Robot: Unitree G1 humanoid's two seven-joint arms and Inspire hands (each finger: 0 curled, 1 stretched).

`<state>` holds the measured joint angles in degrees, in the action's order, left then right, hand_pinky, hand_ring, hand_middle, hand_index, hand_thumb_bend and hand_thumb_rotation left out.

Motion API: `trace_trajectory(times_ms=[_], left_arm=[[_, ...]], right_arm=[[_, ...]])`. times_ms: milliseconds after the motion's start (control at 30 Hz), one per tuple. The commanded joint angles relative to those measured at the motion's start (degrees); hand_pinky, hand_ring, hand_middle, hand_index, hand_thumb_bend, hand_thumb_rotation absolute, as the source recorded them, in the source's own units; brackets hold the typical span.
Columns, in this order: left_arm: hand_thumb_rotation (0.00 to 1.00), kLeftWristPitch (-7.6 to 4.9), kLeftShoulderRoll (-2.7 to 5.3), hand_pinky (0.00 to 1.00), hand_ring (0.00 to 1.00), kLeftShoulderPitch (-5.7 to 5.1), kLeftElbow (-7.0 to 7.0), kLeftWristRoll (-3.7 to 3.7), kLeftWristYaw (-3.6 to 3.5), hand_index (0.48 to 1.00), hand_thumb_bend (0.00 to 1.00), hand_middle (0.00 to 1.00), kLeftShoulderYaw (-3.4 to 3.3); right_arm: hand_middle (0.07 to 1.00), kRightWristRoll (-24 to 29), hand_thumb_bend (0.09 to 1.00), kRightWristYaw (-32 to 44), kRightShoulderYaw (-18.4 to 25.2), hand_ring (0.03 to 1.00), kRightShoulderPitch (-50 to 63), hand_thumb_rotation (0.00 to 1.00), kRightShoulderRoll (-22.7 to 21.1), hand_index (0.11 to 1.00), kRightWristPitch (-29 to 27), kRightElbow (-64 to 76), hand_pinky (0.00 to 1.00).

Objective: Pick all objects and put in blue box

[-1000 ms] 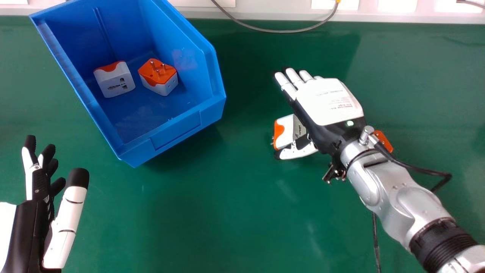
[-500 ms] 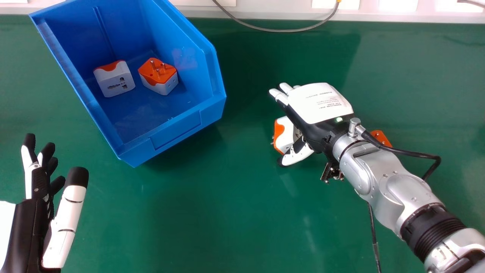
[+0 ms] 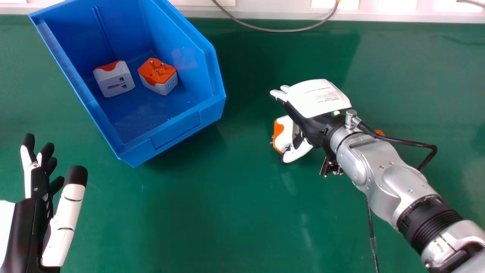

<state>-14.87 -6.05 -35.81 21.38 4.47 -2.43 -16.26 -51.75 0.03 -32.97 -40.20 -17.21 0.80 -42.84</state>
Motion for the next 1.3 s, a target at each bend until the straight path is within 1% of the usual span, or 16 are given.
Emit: trace_trajectory(times_ms=[0,133,267,500,533,567,600,633,667,767,867,967,1100,1267], left_arm=[[0.96,0.11,-0.38,0.92,0.98,-0.18,1.65,0.01,0.2,1.0,0.65,0.99,-0.7],[0.96,0.67,-0.33,0.92,0.98,-0.26,2.24,0.18,0.28,1.0,0.64,0.99,-0.75],[0.96,0.82,-0.3,0.92,0.97,-0.39,2.57,0.37,0.33,1.0,0.65,0.99,-0.79],[0.96,1.49,-0.25,0.92,0.97,-0.81,3.43,0.38,0.18,1.0,0.66,0.99,-0.97],[0.96,1.61,-0.24,0.92,0.97,-0.91,3.64,0.4,0.16,1.0,0.66,0.99,-0.97],[0.96,1.74,-0.22,0.92,0.97,-1.0,3.84,0.38,0.15,1.0,0.66,0.99,-0.98],[0.96,1.82,-0.21,0.92,0.97,-1.07,3.97,0.37,0.14,1.0,0.66,0.99,-0.98],[0.96,1.87,-0.2,0.92,0.97,-1.17,4.11,0.36,0.14,1.0,0.66,0.99,-0.98],[0.96,1.89,-0.19,0.92,0.97,-1.23,4.17,0.35,0.14,1.0,0.66,0.99,-0.98],[0.96,1.97,-0.22,0.92,0.97,-1.46,4.38,0.37,0.13,1.0,0.66,0.99,-1.03],[0.96,1.99,-0.2,0.92,0.97,-1.64,4.54,0.37,0.17,1.0,0.66,0.99,-1.05],[0.96,2.05,-0.16,0.91,0.97,-1.79,4.75,0.38,0.17,1.0,0.67,0.99,-1.07],[0.95,2.15,-0.16,0.91,0.97,-2.15,5.08,0.11,0.04,1.0,0.68,0.99,-1.21],[0.95,2.71,-0.05,0.91,0.97,-2.66,6.06,0.19,0.02,1.0,0.69,0.99,-1.1]], right_arm=[[0.929,0.2,0.552,-0.2,-0.1,0.902,-2.3,0.24,0.0,0.898,-0.1,0.0,0.83],[0.921,0.1,0.542,0.3,-0.7,0.898,-2.6,0.23,0.0,0.892,-0.1,-0.9,0.83],[0.921,0.7,0.534,0.8,-0.7,0.898,-3.3,0.23,0.6,0.89,0.0,-2.3,0.82],[0.894,1.6,0.528,0.3,-0.1,0.877,-3.7,0.21,0.7,0.864,-0.3,-2.0,0.81],[0.873,2.0,0.525,-0.5,0.4,0.86,-3.6,0.19,1.0,0.839,-0.3,-2.2,0.79],[0.824,2.7,0.52,-2.0,0.9,0.818,-3.3,0.18,1.4,0.768,-0.5,-2.3,0.76],[0.824,3.1,0.52,-3.0,1.2,0.818,-3.1,0.18,1.6,0.768,-0.6,-2.3,0.76],[0.699,3.4,0.517,-4.0,1.4,0.681,-2.8,0.12,1.8,0.663,-0.8,-2.2,0.62],[0.602,3.7,0.514,-4.6,1.5,0.576,-2.5,0.07,1.9,0.609,-0.8,-2.1,0.51],[0.522,4.2,0.51,-7.0,1.7,0.479,-1.9,0.04,1.8,0.575,-2.0,-1.8,0.39],[0.516,4.5,0.511,-8.6,1.4,0.449,-2.1,0.02,1.3,0.544,-4.2,-2.6,0.36],[0.526,4.8,0.51,-9.2,1.5,0.432,-2.3,0.01,1.2,0.502,-5.6,-3.3,0.37],[0.527,5.0,0.509,-9.1,1.6,0.418,-2.6,0.0,1.4,0.499,-5.7,-3.8,0.37],[0.53,5.1,0.508,-9.1,1.8,0.413,-2.3,0.0,1.4,0.499,-6.2,-3.3,0.36]])
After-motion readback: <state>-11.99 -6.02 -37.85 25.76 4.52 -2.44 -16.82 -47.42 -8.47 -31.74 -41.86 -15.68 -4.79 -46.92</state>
